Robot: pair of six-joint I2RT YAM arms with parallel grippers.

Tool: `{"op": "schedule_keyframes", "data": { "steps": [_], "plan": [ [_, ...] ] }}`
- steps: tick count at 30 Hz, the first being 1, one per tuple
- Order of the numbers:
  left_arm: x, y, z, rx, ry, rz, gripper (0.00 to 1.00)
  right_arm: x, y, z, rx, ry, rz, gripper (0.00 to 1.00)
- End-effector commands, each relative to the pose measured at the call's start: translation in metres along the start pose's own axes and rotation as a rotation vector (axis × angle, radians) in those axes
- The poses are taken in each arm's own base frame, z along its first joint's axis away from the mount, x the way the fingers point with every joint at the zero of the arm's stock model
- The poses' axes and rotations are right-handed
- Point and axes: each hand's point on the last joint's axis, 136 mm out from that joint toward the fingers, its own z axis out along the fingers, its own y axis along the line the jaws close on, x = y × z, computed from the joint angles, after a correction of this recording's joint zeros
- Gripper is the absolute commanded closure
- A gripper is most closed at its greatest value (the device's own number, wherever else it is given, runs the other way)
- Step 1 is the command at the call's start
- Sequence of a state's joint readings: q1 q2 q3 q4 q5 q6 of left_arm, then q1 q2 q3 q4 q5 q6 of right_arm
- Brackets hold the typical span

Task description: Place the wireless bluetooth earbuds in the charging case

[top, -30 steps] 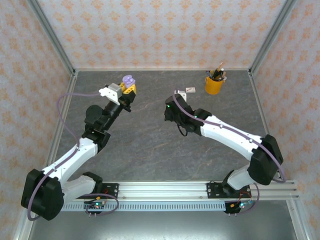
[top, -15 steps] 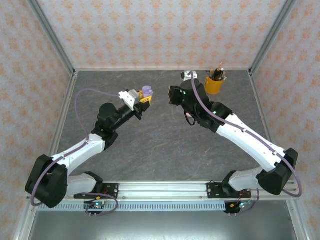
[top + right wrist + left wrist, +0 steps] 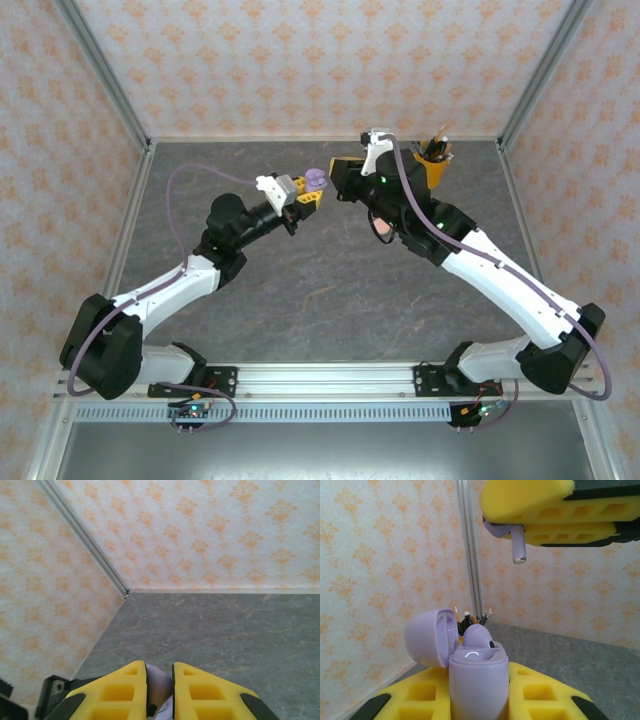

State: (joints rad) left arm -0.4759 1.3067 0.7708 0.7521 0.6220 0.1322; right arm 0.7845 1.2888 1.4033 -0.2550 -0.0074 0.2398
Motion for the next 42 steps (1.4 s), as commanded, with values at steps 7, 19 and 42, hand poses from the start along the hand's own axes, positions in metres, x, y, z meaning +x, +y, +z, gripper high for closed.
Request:
{"op": "schedule_keyframes", "data": {
  "steps": [7, 19, 42],
  "plan": [
    [-0.034, -0.008, 0.005, 0.056, -0.094, 0.034, 1.0, -0.01, 0.018, -0.008, -0.113, -0.051, -0.033, 0.84],
    [-0.042, -0.008, 0.008, 0.065, -0.108, 0.029, 1.0, 0.004, 0.022, 0.004, -0.145, -0.008, -0.023, 0.84],
    [-0.049, -0.008, 0.007, 0.067, -0.121, 0.035, 1.0, 0.032, 0.027, 0.017, -0.191, 0.081, -0.077, 0.85]
  ]
}}
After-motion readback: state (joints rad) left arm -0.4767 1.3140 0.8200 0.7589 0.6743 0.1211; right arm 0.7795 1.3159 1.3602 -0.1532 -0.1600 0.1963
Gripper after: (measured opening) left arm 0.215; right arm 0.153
